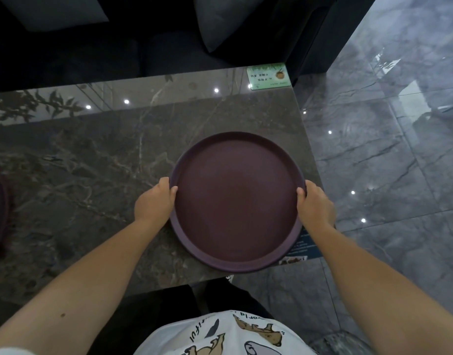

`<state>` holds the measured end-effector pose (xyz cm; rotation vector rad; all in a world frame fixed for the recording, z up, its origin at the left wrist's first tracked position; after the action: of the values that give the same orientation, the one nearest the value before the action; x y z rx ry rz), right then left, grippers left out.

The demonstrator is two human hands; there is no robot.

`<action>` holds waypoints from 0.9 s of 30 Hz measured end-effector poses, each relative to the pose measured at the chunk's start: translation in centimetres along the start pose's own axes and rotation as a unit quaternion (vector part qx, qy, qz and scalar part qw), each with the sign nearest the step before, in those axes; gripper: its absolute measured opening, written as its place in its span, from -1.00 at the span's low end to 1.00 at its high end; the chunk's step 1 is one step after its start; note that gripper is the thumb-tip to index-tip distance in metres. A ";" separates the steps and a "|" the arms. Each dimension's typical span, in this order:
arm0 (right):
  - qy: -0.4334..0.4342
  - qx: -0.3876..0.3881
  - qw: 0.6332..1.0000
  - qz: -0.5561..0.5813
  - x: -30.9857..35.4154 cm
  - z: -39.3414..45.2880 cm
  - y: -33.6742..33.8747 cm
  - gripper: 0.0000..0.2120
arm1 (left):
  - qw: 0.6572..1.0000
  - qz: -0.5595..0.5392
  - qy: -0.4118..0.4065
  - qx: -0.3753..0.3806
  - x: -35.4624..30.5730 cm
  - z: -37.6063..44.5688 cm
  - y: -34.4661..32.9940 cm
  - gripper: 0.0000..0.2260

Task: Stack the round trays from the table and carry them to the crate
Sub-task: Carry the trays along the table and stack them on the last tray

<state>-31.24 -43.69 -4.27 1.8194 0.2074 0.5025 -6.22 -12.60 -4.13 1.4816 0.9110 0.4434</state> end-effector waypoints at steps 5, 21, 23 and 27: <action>-0.002 -0.008 1.000 0.006 -0.1 0.0 -0.1 -0.67 | 1.000 0.004 0.002 -0.005 0.1 0.1 -0.1 -0.78; -0.010 -0.013 1.000 -0.013 -0.3 -0.4 -0.1 -0.66 | 1.000 0.015 -0.011 -0.001 0.3 -0.2 -0.4 -0.77; -0.016 -0.009 1.000 -0.019 -0.4 -0.5 -0.2 -0.64 | 1.000 0.012 -0.010 -0.002 0.3 -0.3 -0.5 -0.78; -0.016 -0.014 0.999 -0.025 -0.2 -0.5 -0.4 -0.65 | 1.000 -0.010 0.004 -0.007 0.4 -0.4 -0.7 -0.76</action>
<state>-31.63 -43.17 -4.58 1.7886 0.2233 0.4391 -6.48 -12.12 -4.85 1.4588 0.9267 0.4411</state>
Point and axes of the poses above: each hand's wrist, its own z-axis towards the middle knuckle, its own y-axis out of the back of the hand, x = y × z, the point moved 6 cm from there along z, towards the middle knuckle, and after that the axes turned 9 degrees about -y, right-handed, at the moved point
